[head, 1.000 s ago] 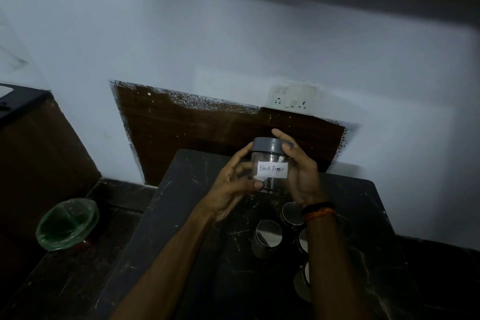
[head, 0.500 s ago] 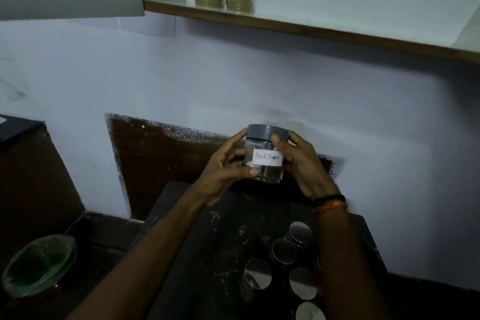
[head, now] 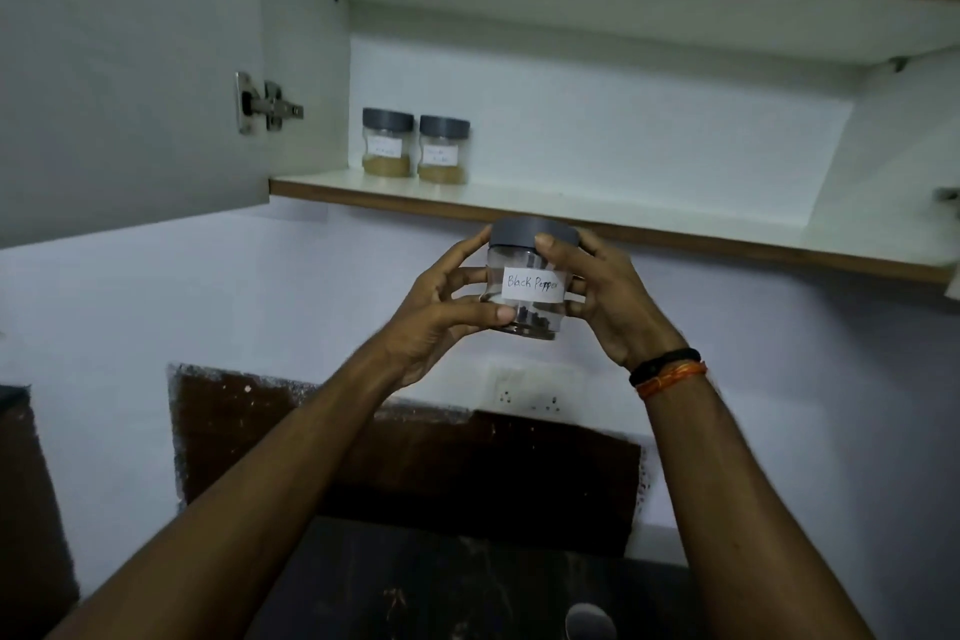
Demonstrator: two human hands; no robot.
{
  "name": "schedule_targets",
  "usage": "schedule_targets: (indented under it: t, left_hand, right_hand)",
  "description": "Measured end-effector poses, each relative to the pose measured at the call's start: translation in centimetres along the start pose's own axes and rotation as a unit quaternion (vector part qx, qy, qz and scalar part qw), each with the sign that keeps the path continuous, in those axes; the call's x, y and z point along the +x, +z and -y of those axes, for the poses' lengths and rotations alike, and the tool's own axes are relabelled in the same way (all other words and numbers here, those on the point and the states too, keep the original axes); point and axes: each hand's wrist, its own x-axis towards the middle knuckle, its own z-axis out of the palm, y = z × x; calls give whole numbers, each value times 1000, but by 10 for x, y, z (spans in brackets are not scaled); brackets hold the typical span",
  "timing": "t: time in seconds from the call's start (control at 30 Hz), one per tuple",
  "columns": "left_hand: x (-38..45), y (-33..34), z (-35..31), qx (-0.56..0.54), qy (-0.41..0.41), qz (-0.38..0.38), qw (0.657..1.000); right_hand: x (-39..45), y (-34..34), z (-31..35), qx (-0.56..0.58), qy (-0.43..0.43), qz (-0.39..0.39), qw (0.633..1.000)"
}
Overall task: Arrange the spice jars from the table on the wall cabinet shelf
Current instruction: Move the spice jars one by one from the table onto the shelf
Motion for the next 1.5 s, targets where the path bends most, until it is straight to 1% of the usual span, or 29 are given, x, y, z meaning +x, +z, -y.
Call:
schedule_targets:
  t: [0.17,0.3,0.37,0.43,0.53,0.57,0.6,0.63,0.7,0.77,0.8,0.83,0.93,1.03,1.17,1.37,1.5]
  left_hand:
    - [34,-1,-27,14,46,13,999]
    - [56,-6,-44,51,70,24,996]
    - [65,-10,-53,96,83,17,992]
    - [75,-15,-59,157,97,-11,983]
    - [90,-27,-62,263,127,-58,954]
    - [96,-32,-61,317,136,-72,936]
    - [100,-37,-59,384,145,-80,909]
    - [105,-43,-57,459,149,-71,873]
    - [113,-51,-53,597,121,-5,793]
    - [122,-52,-51,691,75,53,717]
    - [128,-52,-51,717,62,62,692]
    - [134,-51,-51,733,55,66,675]
    - [151,-49,-53,765,39,96,636]
    - [161,-56,-51,773,46,131,619]
    - [169,-65,-47,777,70,126,613]
    - [170,-64,-45,761,107,119,629]
    - [171,-66,-44,759,118,117,630]
  right_hand:
    - [31,0,28,6,-34,-9,999]
    - [51,-3,42,1,-61,-14,998]
    - [60,-5,49,-2,-68,-18,998]
    - [71,-7,54,-9,-71,-26,997]
    - [88,-13,59,-10,-76,-46,996]
    - [94,-16,61,-8,-77,-54,996]
    - [100,-18,63,-7,-78,-62,995]
    - [105,-20,64,-5,-79,-70,994]
    - [116,-22,64,-3,-79,-80,994]
    - [129,-21,62,-11,-78,-84,993]
    - [135,-21,60,-18,-77,-84,993]
    - [141,-20,59,-26,-77,-83,993]
    - [162,-21,55,-45,-72,-80,993]
    - [186,-25,51,-62,-68,-85,992]
    - [226,-33,42,-102,-61,-89,989]
    - [273,-33,15,-144,-28,-66,987]
    - [300,-28,-1,-155,-17,-51,986]
